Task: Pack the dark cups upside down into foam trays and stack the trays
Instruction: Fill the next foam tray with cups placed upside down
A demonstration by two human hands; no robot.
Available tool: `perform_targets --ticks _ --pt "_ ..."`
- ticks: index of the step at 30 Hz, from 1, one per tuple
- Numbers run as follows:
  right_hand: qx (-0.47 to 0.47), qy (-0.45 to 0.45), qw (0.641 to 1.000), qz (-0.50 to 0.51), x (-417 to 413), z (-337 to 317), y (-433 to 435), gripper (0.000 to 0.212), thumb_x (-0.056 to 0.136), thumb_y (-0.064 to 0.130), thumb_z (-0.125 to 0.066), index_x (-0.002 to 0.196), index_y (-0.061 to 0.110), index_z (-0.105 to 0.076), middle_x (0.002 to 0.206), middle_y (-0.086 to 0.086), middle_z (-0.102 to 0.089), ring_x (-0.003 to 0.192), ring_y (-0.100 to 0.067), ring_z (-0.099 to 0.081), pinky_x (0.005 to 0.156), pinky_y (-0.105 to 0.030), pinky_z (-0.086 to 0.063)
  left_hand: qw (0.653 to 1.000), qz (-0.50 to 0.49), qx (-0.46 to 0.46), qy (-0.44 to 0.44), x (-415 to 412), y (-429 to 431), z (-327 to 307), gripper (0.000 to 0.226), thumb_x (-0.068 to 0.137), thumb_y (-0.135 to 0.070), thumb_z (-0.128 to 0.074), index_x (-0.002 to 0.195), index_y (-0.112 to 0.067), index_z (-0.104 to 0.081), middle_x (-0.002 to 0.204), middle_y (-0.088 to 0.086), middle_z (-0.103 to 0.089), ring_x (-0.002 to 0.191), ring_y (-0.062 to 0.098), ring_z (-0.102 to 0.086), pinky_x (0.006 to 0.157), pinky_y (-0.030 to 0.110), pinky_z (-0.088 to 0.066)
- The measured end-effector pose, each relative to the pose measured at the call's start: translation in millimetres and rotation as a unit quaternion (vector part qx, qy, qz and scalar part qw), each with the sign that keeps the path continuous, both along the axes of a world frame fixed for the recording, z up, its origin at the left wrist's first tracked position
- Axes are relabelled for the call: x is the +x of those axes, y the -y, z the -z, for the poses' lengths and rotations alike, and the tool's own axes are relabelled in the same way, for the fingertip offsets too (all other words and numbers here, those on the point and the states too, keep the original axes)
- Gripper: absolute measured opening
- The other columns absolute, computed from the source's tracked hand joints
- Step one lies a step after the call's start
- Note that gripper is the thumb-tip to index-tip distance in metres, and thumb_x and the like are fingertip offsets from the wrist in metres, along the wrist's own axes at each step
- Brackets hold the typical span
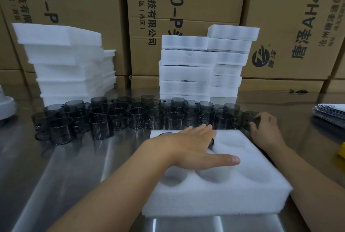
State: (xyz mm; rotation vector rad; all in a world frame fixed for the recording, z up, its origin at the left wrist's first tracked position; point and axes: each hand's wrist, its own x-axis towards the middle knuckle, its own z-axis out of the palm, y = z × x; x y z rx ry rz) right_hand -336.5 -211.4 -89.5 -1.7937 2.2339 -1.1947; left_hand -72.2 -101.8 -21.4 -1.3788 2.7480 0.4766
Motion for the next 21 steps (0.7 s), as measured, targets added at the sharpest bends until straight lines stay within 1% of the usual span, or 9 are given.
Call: perform_targets --ticks 3,6,9,13,15,16,18,20,21 --pt "0.001 0.005 1.000 0.003 3 -1 -5 0.031 0.098 0.016 -0.049 0.124 0.001 -0.042 0.137 -0.024 -0.033 0.107 -0.040 -0.048 0.090 -0.038 -0.038 1.000 0.002 0.000 0.001 0 0 -1 0.093 0.085 -0.076 -0.029 0.153 -0.022 0.003 0.159 -0.009 0.016 0.143 0.002 0.017 0.119 0.034 0.009" --pt "0.000 0.027 1.000 0.014 3 -2 -12 0.030 0.098 0.016 -0.049 0.122 0.001 -0.042 0.135 -0.026 -0.034 0.101 -0.040 -0.049 0.088 -0.039 -0.038 0.999 -0.015 0.026 -0.024 3 1 -8 0.082 0.088 -0.071 -0.034 0.153 -0.025 -0.011 0.160 -0.012 0.009 0.145 0.004 0.012 0.117 0.034 0.004" --pt "0.004 0.033 0.999 0.018 3 -2 -18 0.031 0.098 0.019 -0.049 0.122 0.000 -0.040 0.134 -0.027 -0.035 0.089 -0.032 -0.045 0.081 -0.036 -0.035 0.995 -0.042 0.080 -0.049 11 1 -15 0.076 0.086 -0.071 -0.041 0.149 -0.034 -0.021 0.159 -0.019 -0.008 0.146 0.009 -0.009 0.113 0.032 -0.015" --pt "0.012 0.021 0.999 0.021 4 -1 -23 0.032 0.098 0.019 -0.050 0.122 0.000 -0.040 0.132 -0.027 -0.037 0.096 -0.040 -0.050 0.078 -0.035 -0.033 0.991 -0.081 0.090 -0.052 18 0 -21 0.066 0.082 -0.074 -0.044 0.137 -0.039 -0.036 0.147 -0.022 -0.035 0.126 0.011 -0.046 0.099 0.028 -0.039" --pt "0.012 0.018 1.000 0.021 4 -1 -24 0.032 0.098 0.018 -0.050 0.122 0.000 -0.040 0.131 -0.027 -0.038 0.099 -0.042 -0.050 0.077 -0.034 -0.032 0.993 -0.085 0.071 -0.046 18 1 -21 0.062 0.084 -0.073 -0.042 0.134 -0.038 -0.038 0.144 -0.021 -0.039 0.122 0.013 -0.051 0.099 0.031 -0.041" --pt "0.012 0.018 1.000 0.020 5 -1 -23 0.032 0.098 0.018 -0.050 0.122 -0.001 -0.040 0.130 -0.027 -0.039 0.100 -0.042 -0.049 0.077 -0.034 -0.032 0.994 -0.079 0.066 -0.044 18 1 -19 0.063 0.085 -0.072 -0.040 0.136 -0.036 -0.037 0.146 -0.021 -0.037 0.127 0.013 -0.047 0.103 0.032 -0.038" --pt "0.014 0.021 0.999 0.020 5 -1 -23 0.032 0.097 0.018 -0.051 0.121 -0.001 -0.041 0.128 -0.027 -0.041 0.101 -0.041 -0.049 0.078 -0.034 -0.033 0.997 -0.048 0.056 -0.032 17 0 -13 0.068 0.088 -0.070 -0.033 0.145 -0.034 -0.025 0.157 -0.018 -0.020 0.144 0.011 -0.022 0.115 0.035 -0.020" --pt "0.008 0.034 0.999 0.025 5 -3 -23 0.032 0.097 0.018 -0.052 0.121 0.000 -0.042 0.127 -0.026 -0.043 0.104 -0.040 -0.048 0.080 -0.036 -0.034 0.999 -0.018 0.026 -0.002 18 -1 -6 0.076 0.089 -0.072 -0.024 0.152 -0.034 -0.006 0.159 -0.020 0.006 0.146 0.004 0.007 0.120 0.037 0.000" --pt "-0.002 0.045 0.999 0.030 5 -3 -23 0.032 0.097 0.018 -0.053 0.121 0.000 -0.043 0.127 -0.025 -0.044 0.106 -0.039 -0.048 0.081 -0.036 -0.035 1.000 -0.012 0.015 0.012 19 0 -3 0.078 0.088 -0.073 -0.020 0.152 -0.033 0.002 0.157 -0.021 0.013 0.144 0.002 0.014 0.120 0.038 0.005"
